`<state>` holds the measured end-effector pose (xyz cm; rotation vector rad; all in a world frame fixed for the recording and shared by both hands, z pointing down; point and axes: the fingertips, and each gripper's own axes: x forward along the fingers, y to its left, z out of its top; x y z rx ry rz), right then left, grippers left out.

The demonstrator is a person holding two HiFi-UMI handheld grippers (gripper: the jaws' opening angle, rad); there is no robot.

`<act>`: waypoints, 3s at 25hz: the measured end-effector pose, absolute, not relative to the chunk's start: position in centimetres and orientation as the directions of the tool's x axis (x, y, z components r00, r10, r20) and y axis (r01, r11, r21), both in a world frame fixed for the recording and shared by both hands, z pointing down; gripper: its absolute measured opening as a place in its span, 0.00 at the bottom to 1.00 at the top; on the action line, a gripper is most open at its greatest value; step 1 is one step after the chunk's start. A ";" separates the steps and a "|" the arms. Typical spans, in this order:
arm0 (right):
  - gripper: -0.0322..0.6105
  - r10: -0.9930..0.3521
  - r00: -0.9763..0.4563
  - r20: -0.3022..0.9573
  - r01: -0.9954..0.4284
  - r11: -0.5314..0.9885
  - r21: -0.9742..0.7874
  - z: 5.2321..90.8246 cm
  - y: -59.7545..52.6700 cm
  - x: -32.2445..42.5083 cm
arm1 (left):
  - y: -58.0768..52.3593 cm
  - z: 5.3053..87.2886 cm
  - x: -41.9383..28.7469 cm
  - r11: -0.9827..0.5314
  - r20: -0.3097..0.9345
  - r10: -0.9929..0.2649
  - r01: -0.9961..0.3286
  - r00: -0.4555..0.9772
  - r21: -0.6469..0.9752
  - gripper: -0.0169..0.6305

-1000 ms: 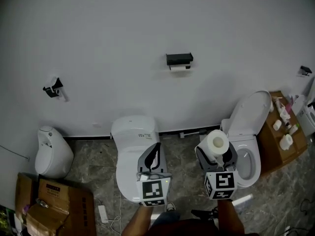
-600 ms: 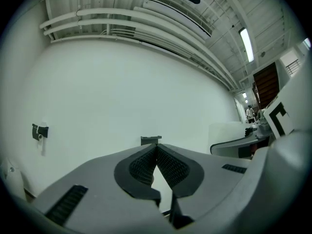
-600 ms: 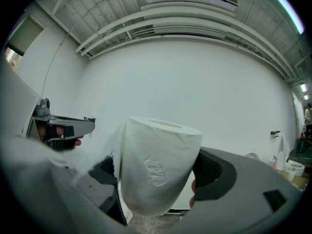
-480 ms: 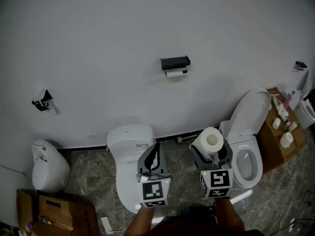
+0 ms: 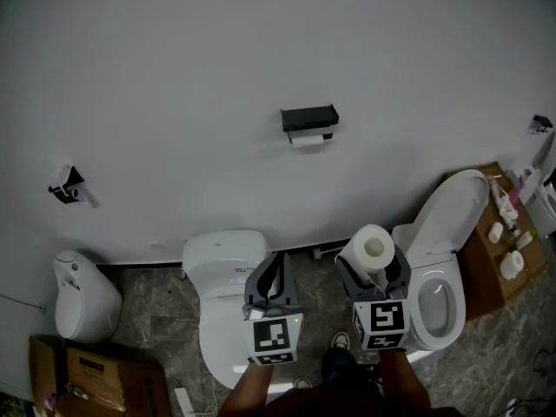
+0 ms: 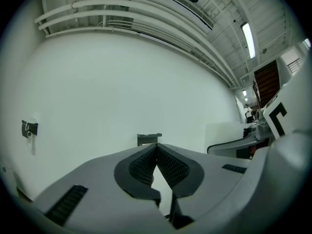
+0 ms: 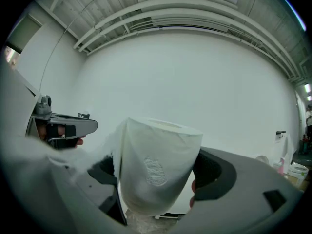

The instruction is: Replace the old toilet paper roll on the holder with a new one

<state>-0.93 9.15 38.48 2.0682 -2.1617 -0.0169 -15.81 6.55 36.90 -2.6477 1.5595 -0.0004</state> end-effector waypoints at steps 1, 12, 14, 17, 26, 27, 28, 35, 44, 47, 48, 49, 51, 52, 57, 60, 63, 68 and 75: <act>0.73 -0.994 -0.045 0.104 -0.993 0.056 0.108 38.5 8.1 -0.3 | 5.6 37.0 -15.1 -0.481 -0.030 -0.875 -0.875 0.483 -0.062 0.03; 0.73 -0.986 -0.121 0.119 -0.988 0.131 0.080 38.6 -2.4 7.9 | -4.3 36.4 -6.4 -0.424 -0.016 -0.905 -0.902 0.426 -0.077 0.03; 0.73 -0.983 -0.136 0.120 -0.986 0.145 0.077 38.8 -3.9 9.2 | -5.8 36.6 -4.9 -0.411 -0.005 -0.911 -0.907 0.413 -0.095 0.03; 0.73 -0.980 -0.157 0.122 -0.984 0.166 0.070 39.1 -6.0 11.1 | -7.9 36.9 -3.0 -0.389 0.001 -0.920 -0.914 0.392 -0.112 0.03; 0.73 -0.975 -0.176 0.134 -0.982 0.184 0.051 40.3 -11.3 13.4 | -13.2 38.4 -0.4 -0.375 0.022 -0.927 -0.920 0.375 -0.113 0.03; 0.73 -0.975 -0.177 0.136 -0.981 0.186 0.055 40.4 -11.9 13.3 | -14.0 38.5 -0.4 -0.376 0.023 -0.926 -0.920 0.376 -0.106 0.03; 0.73 -0.975 -0.177 0.136 -0.981 0.186 0.057 40.5 -12.6 13.2 | -14.8 38.7 -0.4 -0.378 0.024 -0.926 -0.920 0.378 -0.102 0.03; 0.73 -0.981 -0.140 0.134 -0.986 0.151 0.077 39.8 -18.2 12.6 | -20.9 38.8 -1.1 -0.411 0.027 -0.911 -0.906 0.411 -0.102 0.03; 0.73 -0.984 -0.103 0.145 -0.987 0.119 0.107 39.7 -22.8 11.6 | -26.0 38.6 -2.7 -0.424 0.016 -0.905 -0.902 0.424 -0.075 0.03; 0.73 -0.981 -0.120 0.153 -0.983 0.139 0.121 40.0 -24.2 11.7 | -27.2 39.1 -2.7 -0.409 0.026 -0.912 -0.910 0.408 -0.060 0.03; 0.73 -0.979 -0.127 0.157 -0.981 0.147 0.123 40.2 -24.6 11.8 | -27.4 39.3 -2.6 -0.405 0.030 -0.914 -0.913 0.404 -0.058 0.03; 0.73 -0.978 -0.134 0.160 -0.980 0.154 0.122 40.2 -25.0 11.9 | -27.5 39.4 -2.5 -0.401 0.033 -0.916 -0.914 0.400 -0.059 0.03; 0.73 -0.976 -0.145 0.163 -0.979 0.165 0.116 40.4 -25.5 12.2 | -27.8 39.6 -2.1 -0.394 0.039 -0.919 -0.917 0.392 -0.067 0.03; 0.73 -0.975 -0.149 0.164 -0.979 0.169 0.112 40.5 -25.8 12.3 | -27.9 39.7 -2.0 -0.390 0.043 -0.921 -0.918 0.388 -0.069 0.03; 0.73 -0.972 -0.162 0.173 -0.978 0.181 0.102 41.1 -26.3 12.8 | -28.4 40.2 -1.6 -0.380 0.053 -0.925 -0.923 0.377 -0.064 0.03; 0.73 -0.969 -0.171 0.178 -0.979 0.187 0.077 41.4 -26.6 13.3 | -28.8 41.0 -1.4 -0.379 0.070 -0.921 -0.923 0.383 0.066 0.03; 0.73 -0.970 -0.167 0.177 -0.979 0.184 0.086 41.3 -26.8 13.7 | -29.6 42.5 -1.6 -0.340 0.107 -0.911 -0.872 0.398 0.352 0.03; 0.73 -0.971 -0.148 0.186 -0.980 0.170 0.107 41.6 -26.9 14.7 | -30.8 44.4 -1.1 -0.276 0.086 -0.882 -0.654 0.463 0.704 0.34; 0.73 -0.974 -0.127 0.187 -0.982 0.149 0.114 41.5 -27.2 15.9 | -33.5 45.2 -0.3 -0.209 -0.031 -0.876 -0.321 0.481 0.924 0.41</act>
